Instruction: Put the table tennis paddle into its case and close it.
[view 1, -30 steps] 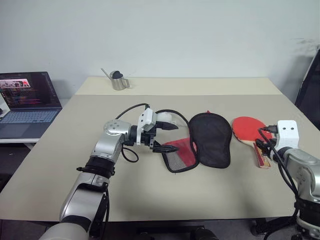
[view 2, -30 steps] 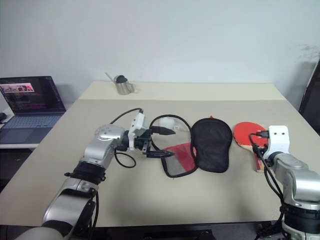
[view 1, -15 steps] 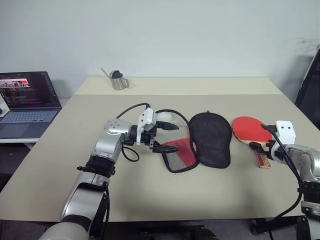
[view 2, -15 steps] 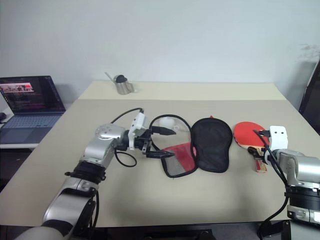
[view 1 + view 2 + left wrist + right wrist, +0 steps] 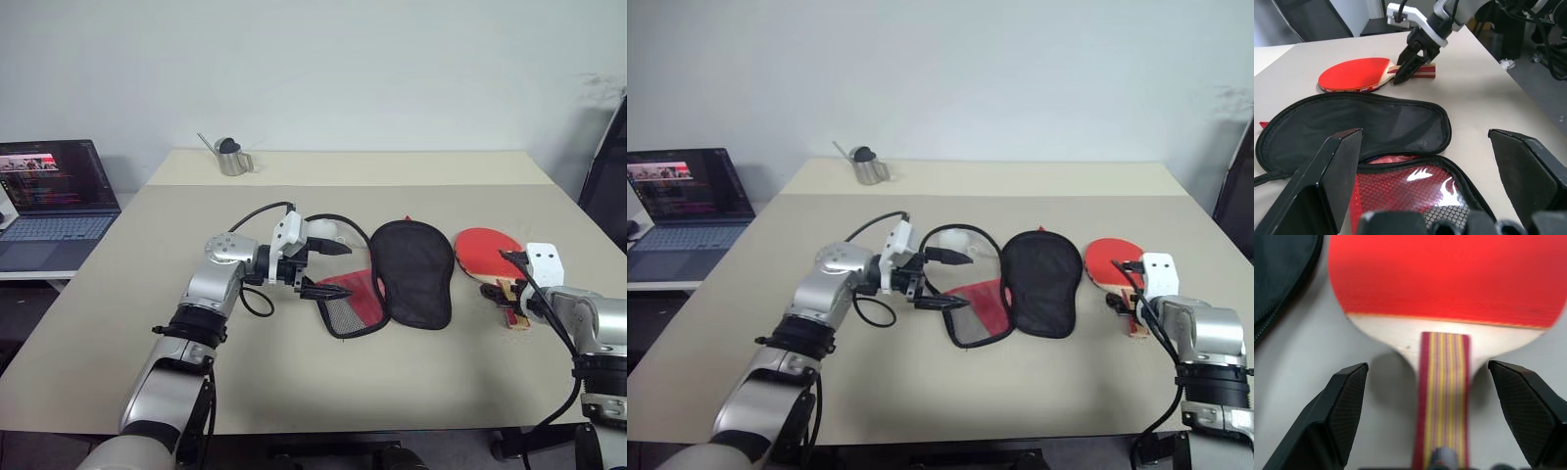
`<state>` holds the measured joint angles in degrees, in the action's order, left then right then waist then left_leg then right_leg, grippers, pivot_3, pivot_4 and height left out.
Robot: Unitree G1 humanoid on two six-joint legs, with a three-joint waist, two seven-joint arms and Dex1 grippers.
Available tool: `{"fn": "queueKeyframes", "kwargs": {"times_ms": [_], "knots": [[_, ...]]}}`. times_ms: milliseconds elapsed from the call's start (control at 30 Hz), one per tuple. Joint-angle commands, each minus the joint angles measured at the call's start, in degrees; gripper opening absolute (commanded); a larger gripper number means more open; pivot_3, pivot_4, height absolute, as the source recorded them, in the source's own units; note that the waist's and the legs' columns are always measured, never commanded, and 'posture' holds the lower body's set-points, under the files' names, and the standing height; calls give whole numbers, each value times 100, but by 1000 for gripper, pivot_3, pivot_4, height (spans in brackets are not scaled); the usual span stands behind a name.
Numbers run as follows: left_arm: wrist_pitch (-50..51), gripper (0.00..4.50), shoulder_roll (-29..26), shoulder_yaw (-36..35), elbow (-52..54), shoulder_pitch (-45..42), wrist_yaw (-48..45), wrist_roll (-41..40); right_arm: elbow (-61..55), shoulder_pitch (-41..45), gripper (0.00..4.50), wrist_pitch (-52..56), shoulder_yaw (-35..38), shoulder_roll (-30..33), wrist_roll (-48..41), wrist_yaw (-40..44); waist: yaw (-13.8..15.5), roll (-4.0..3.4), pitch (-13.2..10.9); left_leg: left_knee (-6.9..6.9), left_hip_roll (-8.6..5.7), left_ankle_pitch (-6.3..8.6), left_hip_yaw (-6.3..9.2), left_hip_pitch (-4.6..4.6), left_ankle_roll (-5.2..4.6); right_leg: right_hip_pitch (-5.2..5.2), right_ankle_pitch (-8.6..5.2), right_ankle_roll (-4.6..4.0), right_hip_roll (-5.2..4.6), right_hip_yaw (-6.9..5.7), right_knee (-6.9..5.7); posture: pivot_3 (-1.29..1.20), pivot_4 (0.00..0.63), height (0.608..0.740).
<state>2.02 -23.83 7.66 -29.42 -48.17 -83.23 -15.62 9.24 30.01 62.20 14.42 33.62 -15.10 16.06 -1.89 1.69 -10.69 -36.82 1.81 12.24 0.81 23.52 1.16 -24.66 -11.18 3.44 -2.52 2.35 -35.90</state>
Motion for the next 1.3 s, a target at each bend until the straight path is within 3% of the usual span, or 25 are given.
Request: {"fn": "queueKeyframes", "kwargs": {"times_ms": [33, 233, 300, 600, 900, 1133, 1300], "knots": [[-54, 4500, 13, -17, 183, -219, -32, -33, 100, 20, 3433, -158, -2, 37, 79, -9, -2, 0, 0, -1, 0, 0, 0, 0, 0, 0, 0, 0, 0, 0, 0, 0, 150, 740], [-57, 4500, -18, -34, 190, -206, -38, -22, 61, -96, 1481, -141, 4, -35, 101, -56, -5, 0, 0, -2, 0, 0, 1, -1, 0, 0, 0, 0, 1, 1, -3, 0, 150, 740], [-54, 4500, -26, -38, 187, -206, -37, -22, 54, -113, 1112, -141, 17, -47, 105, -82, -5, 0, 0, -2, 0, 0, 1, -1, 0, 0, 0, 0, 1, 1, -2, 0, 150, 740], [-70, 4500, -78, -66, 153, -209, -26, -7, -459, -53, 1113, -112, 617, -75, 73, -559, 3, -1, 0, -5, -1, 0, 2, 1, 0, 0, 0, 0, 2, 2, -4, 0, 150, 740], [-101, 4500, -108, -76, 91, -209, -17, -7, -1986, 130, 1112, 954, 1029, -366, -321, -783, -15, -5, -2, 2, 0, 0, 3, 45, -1, -52, 16, 28, 7, 5, -8, 0, 150, 740], [-103, 4500, -145, -100, 64, -174, 6, -7, -3136, 482, 1112, 1837, 994, -1593, -378, -1327, -38, -7, -3, 2, 7, 0, 13, 42, -1, -56, 3, 0, 20, 6, -16, 0, 150, 740], [-93, 4500, -139, -96, 79, -164, 26, -12, -3335, 608, 1112, 1934, 774, -2420, -232, -1680, -24, -9, -4, 1, 8, 0, 15, 45, -1, -56, 3, -1, 21, 5, -17, 0, 150, 740]]}}
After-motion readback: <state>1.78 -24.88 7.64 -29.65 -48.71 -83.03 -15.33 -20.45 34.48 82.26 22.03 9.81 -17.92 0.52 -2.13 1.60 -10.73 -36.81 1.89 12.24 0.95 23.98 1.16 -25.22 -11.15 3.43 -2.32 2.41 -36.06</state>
